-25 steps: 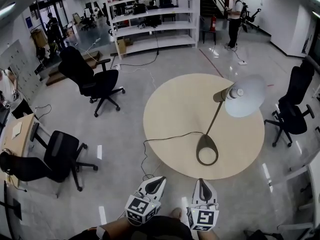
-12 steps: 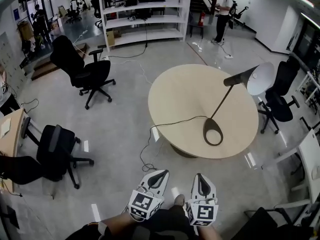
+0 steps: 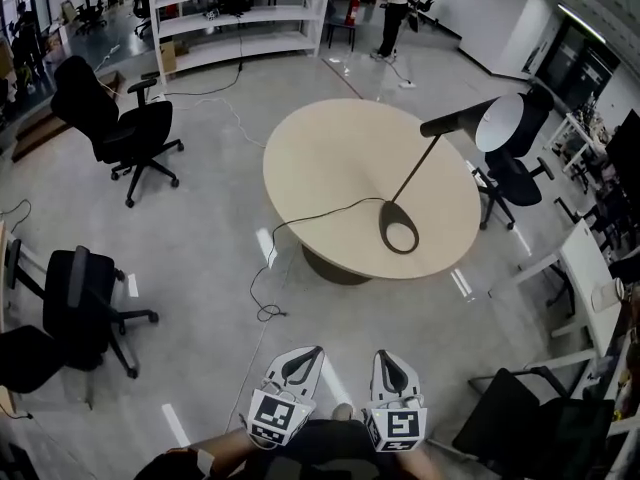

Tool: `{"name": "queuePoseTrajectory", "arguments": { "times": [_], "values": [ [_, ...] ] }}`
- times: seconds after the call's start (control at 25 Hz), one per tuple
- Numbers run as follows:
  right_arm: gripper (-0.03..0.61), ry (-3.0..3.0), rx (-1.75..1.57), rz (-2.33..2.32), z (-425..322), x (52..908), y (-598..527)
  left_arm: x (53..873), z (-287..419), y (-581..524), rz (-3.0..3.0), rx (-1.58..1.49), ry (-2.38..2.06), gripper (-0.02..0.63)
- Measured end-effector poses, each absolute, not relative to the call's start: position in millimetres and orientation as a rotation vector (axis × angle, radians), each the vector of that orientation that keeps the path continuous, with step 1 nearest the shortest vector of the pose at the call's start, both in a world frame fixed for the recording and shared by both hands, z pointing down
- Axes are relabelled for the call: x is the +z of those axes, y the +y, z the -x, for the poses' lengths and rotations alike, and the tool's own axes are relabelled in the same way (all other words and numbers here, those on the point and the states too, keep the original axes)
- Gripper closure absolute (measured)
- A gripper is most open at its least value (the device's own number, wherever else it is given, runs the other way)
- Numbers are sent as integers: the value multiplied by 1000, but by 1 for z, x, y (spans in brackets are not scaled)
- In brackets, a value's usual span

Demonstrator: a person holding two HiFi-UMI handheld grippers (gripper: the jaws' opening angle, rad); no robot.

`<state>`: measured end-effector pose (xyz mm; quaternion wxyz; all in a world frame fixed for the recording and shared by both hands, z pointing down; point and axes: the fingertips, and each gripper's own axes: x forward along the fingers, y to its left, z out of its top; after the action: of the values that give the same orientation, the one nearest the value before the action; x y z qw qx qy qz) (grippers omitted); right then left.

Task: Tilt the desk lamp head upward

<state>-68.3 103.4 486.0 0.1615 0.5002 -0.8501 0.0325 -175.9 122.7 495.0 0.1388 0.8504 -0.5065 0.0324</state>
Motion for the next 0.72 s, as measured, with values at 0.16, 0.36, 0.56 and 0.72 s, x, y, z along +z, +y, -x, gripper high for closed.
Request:
{"name": "queuePoseTrajectory", "arguments": {
  "times": [0.16, 0.36, 0.56, 0.72],
  "values": [
    [563, -2414, 82, -1435, 53, 487, 120, 501, 152, 148, -2517, 162, -1402, 568],
    [563, -2419, 96, -1469, 7, 485, 140, 496, 103, 166, -2520, 168, -1436, 568],
    [563, -2447, 149, -1515, -63, 483, 173, 494, 47, 192, -2432, 168, -1527, 568],
    [563, -2505, 151, -1505, -107, 480, 207, 501, 2, 230, -2392, 194, -1574, 568]
  ]
}}
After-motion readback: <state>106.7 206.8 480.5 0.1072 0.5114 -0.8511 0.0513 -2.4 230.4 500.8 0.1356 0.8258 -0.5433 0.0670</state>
